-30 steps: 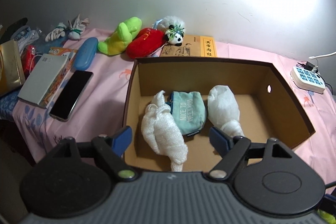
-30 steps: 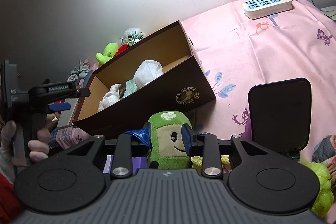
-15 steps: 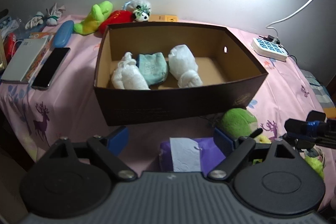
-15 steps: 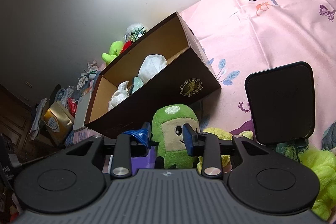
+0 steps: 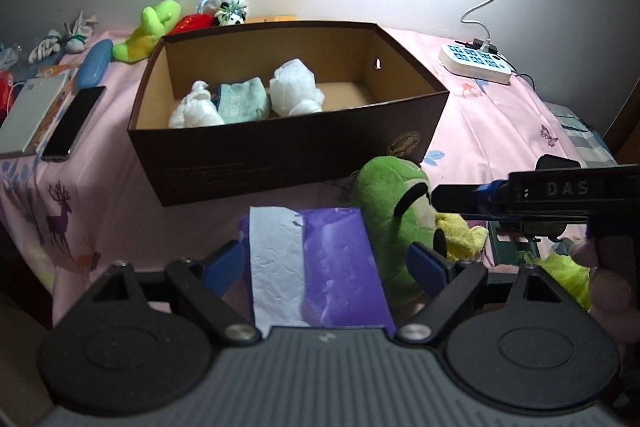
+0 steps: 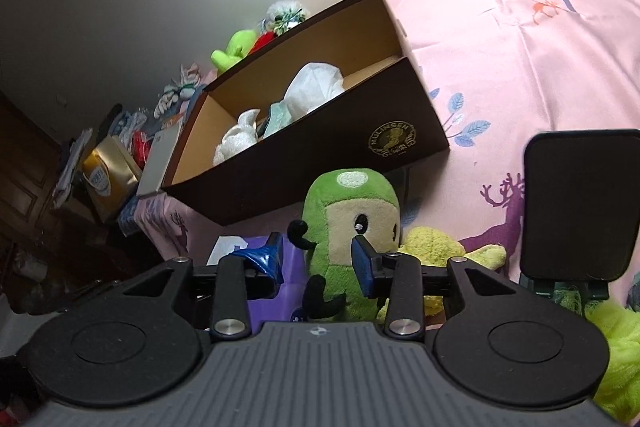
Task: Organize soft objects
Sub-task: 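Reach the right gripper to the green plush toy and grasp it, then carry the green plush toy into the box and open the right gripper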
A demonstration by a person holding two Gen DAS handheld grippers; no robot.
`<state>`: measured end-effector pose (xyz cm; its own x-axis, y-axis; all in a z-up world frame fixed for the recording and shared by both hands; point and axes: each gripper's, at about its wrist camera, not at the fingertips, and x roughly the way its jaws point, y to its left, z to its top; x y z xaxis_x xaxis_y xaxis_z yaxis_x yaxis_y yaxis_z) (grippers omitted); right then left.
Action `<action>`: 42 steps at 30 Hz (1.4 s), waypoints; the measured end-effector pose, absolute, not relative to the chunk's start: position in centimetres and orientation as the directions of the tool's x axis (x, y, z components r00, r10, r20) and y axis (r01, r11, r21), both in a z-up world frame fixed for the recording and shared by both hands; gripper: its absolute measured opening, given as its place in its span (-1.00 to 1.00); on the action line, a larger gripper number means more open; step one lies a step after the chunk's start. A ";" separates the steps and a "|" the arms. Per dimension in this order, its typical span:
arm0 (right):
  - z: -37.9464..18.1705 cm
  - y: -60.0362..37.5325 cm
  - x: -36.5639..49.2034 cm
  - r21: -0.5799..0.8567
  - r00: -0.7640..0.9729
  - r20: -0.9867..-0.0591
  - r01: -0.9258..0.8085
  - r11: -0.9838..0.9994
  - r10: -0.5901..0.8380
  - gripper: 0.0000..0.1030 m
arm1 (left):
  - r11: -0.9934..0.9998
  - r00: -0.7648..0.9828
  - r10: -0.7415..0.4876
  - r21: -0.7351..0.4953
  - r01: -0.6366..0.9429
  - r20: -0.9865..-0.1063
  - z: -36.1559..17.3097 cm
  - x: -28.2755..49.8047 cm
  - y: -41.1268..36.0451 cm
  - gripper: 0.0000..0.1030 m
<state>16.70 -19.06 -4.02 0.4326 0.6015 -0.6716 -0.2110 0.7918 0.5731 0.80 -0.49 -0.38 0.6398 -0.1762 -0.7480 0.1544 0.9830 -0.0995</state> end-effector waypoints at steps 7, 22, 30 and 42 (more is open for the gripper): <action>-5.3 -16.2 16.9 0.404 0.446 -0.754 -0.264 0.876 0.482 -0.54 | 0.990 0.650 -0.137 -0.106 0.088 -0.747 -0.5 -0.5 0.5 0.72; -8.4 -16.3 19.1 0.547 0.338 -0.765 -0.108 0.830 0.548 -0.11 | 0.992 0.653 -0.129 -0.093 0.090 -0.746 -0.6 -0.2 1.8 0.72; -8.8 -18.4 18.7 0.645 0.368 -0.695 -0.059 0.762 0.617 -0.37 | 0.989 0.655 -0.148 -0.092 0.119 -0.741 -0.5 0.5 2.5 0.72; -1.9 -23.3 17.9 0.796 0.508 -0.480 -0.091 0.599 0.715 -0.37 | 0.969 0.654 -0.238 -0.133 0.207 -0.718 0.2 2.5 2.3 0.72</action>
<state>17.94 -23.30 -1.89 0.5085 0.7147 -0.4803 -0.0905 0.5990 0.7956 2.52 2.25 0.18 0.6545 -0.2383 -0.7176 0.2068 0.9693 -0.1332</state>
